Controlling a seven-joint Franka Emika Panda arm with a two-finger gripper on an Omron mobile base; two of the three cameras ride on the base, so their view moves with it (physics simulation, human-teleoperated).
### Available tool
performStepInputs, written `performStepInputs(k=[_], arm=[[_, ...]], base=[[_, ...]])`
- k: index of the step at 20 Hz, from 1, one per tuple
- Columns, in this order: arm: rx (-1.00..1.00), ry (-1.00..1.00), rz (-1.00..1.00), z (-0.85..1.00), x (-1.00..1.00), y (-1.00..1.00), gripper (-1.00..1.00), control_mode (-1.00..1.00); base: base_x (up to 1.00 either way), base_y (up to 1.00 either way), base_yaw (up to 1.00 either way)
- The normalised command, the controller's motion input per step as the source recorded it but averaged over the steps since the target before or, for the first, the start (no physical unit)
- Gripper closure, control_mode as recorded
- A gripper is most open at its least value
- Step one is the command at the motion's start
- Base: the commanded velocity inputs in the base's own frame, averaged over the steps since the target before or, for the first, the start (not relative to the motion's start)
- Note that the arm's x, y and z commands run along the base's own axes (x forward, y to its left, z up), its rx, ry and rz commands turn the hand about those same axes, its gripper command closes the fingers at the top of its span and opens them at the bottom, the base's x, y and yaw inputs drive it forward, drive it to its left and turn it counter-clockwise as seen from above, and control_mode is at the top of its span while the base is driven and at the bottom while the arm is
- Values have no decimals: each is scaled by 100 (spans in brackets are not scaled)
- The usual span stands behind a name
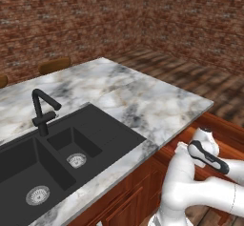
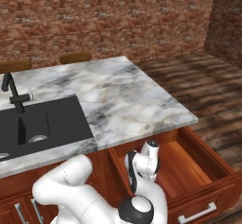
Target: Restock the sink supplies by placing the sponge and soap dispenser on the counter and next to the sink. Make sure the soap dispenser is upright.
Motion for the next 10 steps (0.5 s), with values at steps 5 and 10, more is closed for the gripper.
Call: performStepInputs(k=[5, 10], arm=[[0, 0, 0, -3, 0, 13, 100, -100], [0, -1, 0, 40, -13, -7, 100, -100]], base=[[0, 0, 0], [0, 0, 0]])
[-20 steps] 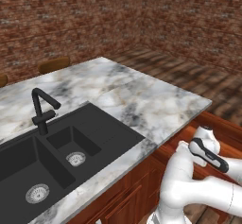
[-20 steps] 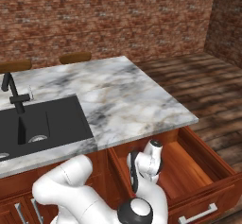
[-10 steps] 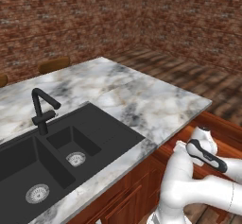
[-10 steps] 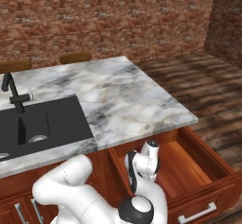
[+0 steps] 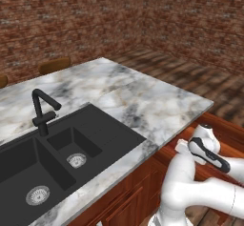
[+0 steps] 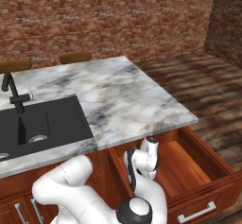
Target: Restock the sink supplies by placing the sponge and soap dispenser on the counter and next to the sink. Make sure the soap dispenser is upright.
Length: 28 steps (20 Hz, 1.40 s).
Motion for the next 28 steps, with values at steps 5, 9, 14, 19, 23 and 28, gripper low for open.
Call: performStepInputs(k=[5, 9, 14, 19, 23, 28], arm=[[0, 0, 0, 66, -10, -17, 100, -100], [0, 0, 0, 59, -14, -18, 100, -100], [0, -2, 0, 48, -44, -24, 100, -100], [0, -11, 0, 82, -63, -8, 100, -100], [0, -16, 0, 100, -31, 5, 100, -100], [-2, -18, 0, 100, -6, 24, 100, -100]], base=[[0, 0, 0], [0, 0, 0], [0, 0, 0], [0, 0, 0], [0, 0, 0], [0, 0, 0]])
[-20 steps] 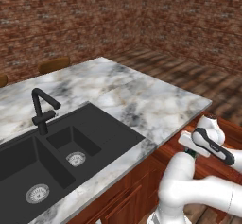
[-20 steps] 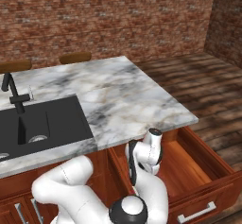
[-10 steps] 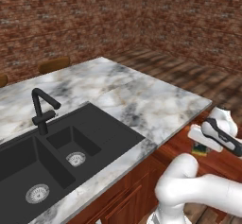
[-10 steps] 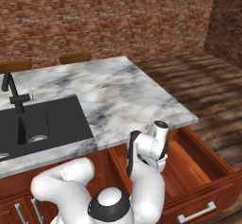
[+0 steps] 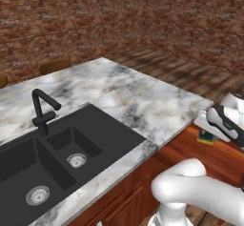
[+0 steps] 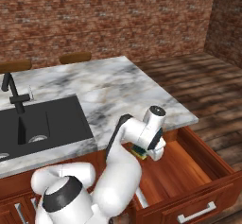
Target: Restock the sink supplies by placing the sponge and soap dispenser on the counter and next to the sink. Make sure the soap dispenser is upright.
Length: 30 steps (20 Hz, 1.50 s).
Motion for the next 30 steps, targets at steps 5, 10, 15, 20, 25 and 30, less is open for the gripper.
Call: performStepInputs(k=[5, 10, 15, 20, 25, 30], arm=[[-3, -15, 0, 100, 14, 57, 100, -100], [-1, -1, 0, 84, 51, 74, 100, -100], [0, 0, 0, 23, 73, 80, 100, -100], [0, 0, 0, 0, 69, 66, 100, -100], [0, 0, 0, -2, 52, 72, 100, -100], [0, 0, 0, -13, 27, 69, 100, -100]], base=[[0, 0, 0], [0, 0, 0], [0, 0, 0], [0, 0, 0], [0, 0, 0], [0, 0, 0]])
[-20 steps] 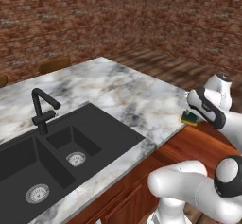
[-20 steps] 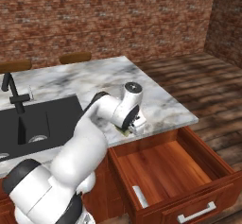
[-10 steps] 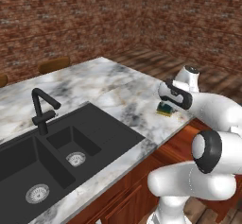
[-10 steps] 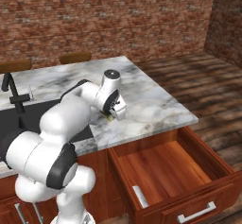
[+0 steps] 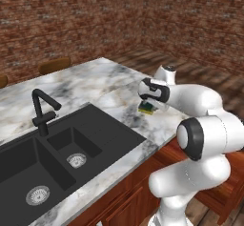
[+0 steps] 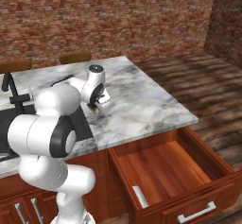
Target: Restock the sink supplies by placing the sponge and soap dispenser on the counter and next to the sink. Make sure the soap dispenser is upright.
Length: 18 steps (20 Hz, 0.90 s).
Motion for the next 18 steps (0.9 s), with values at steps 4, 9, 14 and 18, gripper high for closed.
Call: performStepInputs(k=[4, 9, 14, 18], arm=[[0, 0, 0, -34, 16, 63, 100, -100], [0, 0, 0, -40, 23, 48, 100, -100], [0, 0, 0, -31, 34, 2, 100, -100], [0, 0, 0, -39, 39, 0, 100, -100]], base=[[0, 0, 0], [0, 0, 0], [0, 0, 0], [0, 0, 0]])
